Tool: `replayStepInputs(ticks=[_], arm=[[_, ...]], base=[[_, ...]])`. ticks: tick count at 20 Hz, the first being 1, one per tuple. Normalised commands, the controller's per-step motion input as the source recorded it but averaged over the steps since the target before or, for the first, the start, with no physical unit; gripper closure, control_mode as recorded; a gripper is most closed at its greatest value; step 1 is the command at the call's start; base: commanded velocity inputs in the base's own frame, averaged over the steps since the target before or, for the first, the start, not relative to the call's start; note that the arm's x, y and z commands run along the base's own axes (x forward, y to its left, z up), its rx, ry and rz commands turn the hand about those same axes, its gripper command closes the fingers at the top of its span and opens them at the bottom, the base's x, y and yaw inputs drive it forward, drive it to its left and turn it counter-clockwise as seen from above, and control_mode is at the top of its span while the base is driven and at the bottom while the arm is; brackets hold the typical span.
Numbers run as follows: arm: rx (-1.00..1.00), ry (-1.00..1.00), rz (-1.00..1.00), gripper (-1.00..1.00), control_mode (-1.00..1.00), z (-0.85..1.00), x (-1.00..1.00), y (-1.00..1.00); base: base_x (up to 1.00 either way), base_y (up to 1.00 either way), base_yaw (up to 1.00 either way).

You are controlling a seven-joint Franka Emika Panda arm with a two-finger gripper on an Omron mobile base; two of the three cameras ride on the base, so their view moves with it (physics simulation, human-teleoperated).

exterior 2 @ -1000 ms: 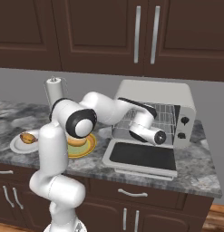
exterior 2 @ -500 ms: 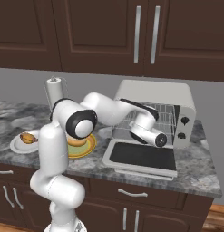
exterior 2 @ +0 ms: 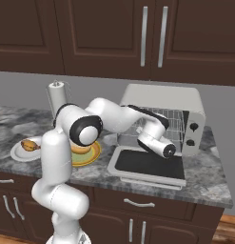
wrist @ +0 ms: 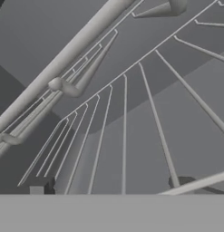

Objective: Open the toaster oven door. Place the hotdog bun on the top rack in the toaster oven and place the chicken drumstick on the bottom rack.

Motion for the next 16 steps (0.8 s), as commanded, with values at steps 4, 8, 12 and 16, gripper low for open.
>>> replayStepInputs(ticks=[4,8,12,16], arm=[[0.01,0.00,0.00,-1.00,-1.00,-0.06,0.33,0.12],[0.00,0.00,0.00,-1.00,-1.00,-0.18,0.29,0.18],[-0.06,-0.01,0.00,-1.00,-1.00,-0.29,0.30,0.27],[-0.07,-0.04,0.04,-1.00,-1.00,-0.29,0.29,0.24]], base=[[0.00,0.00,0.00],[0.00,0.00,0.00],[0.00,0.00,0.00],[0.00,0.00,0.00]])
